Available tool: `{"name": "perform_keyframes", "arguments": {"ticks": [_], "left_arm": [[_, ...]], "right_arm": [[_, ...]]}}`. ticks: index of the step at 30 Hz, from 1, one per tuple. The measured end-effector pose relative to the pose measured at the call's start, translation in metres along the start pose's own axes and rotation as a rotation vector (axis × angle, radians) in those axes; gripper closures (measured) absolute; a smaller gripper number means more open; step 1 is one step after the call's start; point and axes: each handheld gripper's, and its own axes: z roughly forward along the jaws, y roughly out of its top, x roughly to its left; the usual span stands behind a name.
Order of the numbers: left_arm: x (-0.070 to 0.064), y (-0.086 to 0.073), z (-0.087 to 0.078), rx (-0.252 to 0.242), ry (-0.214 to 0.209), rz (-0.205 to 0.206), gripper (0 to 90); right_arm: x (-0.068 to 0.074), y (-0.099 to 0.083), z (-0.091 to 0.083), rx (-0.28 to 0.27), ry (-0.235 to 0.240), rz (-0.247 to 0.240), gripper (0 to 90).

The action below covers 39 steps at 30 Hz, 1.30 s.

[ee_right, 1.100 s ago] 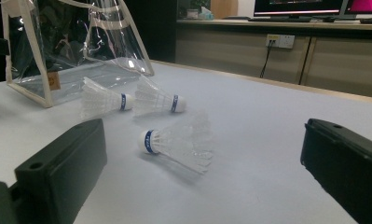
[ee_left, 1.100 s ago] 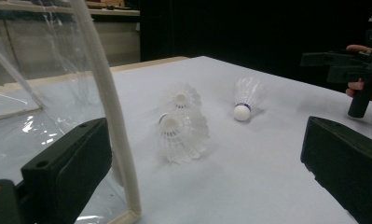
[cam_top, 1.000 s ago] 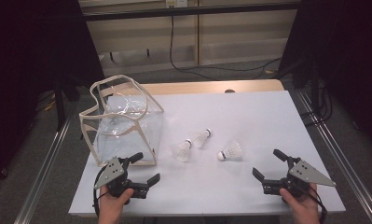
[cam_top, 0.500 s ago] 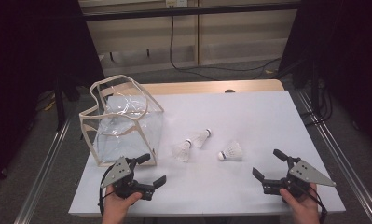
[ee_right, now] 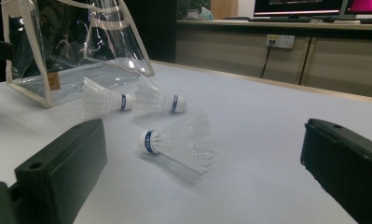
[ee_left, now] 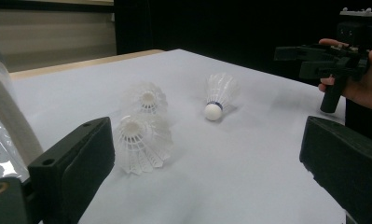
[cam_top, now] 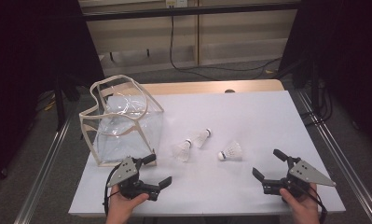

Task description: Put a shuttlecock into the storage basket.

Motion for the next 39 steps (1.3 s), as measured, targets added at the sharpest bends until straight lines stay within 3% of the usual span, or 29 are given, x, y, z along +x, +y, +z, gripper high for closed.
{"name": "perform_keyframes", "arguments": {"ticks": [16,39], "left_arm": [[0.002,0.000,0.015,0.044,0.007,0.001,4.1],[0.002,0.002,0.038,0.107,0.032,-0.052,3.4]], "right_arm": [[0.000,0.000,0.000,0.000,0.001,0.000,0.4],[0.000,0.000,0.000,-0.004,0.003,-0.002,0.4]]}}
